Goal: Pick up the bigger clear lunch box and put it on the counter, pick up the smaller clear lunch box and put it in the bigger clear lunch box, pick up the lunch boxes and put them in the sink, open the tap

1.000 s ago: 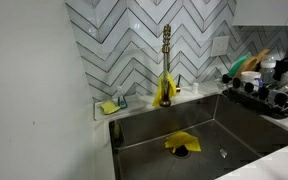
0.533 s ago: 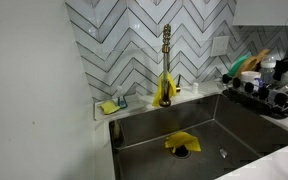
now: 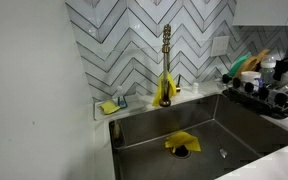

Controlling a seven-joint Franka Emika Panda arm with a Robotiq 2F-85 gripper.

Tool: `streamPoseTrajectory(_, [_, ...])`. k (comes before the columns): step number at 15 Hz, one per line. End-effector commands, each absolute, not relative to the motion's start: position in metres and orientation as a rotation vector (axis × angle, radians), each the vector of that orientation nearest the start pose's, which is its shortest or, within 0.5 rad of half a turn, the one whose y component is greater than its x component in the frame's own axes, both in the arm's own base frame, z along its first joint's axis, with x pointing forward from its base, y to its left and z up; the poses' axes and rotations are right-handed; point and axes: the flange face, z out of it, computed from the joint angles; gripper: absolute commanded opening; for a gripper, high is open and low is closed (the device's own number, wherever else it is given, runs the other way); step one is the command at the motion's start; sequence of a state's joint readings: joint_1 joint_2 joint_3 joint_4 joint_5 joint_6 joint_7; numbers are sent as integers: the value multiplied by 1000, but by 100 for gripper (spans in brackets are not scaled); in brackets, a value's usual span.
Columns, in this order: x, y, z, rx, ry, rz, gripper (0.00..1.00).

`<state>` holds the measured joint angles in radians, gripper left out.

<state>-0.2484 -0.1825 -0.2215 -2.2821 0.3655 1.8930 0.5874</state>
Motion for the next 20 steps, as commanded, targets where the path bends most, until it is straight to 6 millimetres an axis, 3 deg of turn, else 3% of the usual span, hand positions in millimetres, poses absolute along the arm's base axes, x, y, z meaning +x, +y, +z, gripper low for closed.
streamPoseTrajectory(1, [425, -190, 411, -2259, 1542, 331, 2])
streamPoseTrajectory(16, [435, -185, 404, -2276, 1549, 329, 2])
streamPoseTrajectory(18, [437, -185, 404, -2259, 1559, 325, 32])
streamPoseTrajectory(20, [438, -183, 405, -2236, 1559, 320, 46])
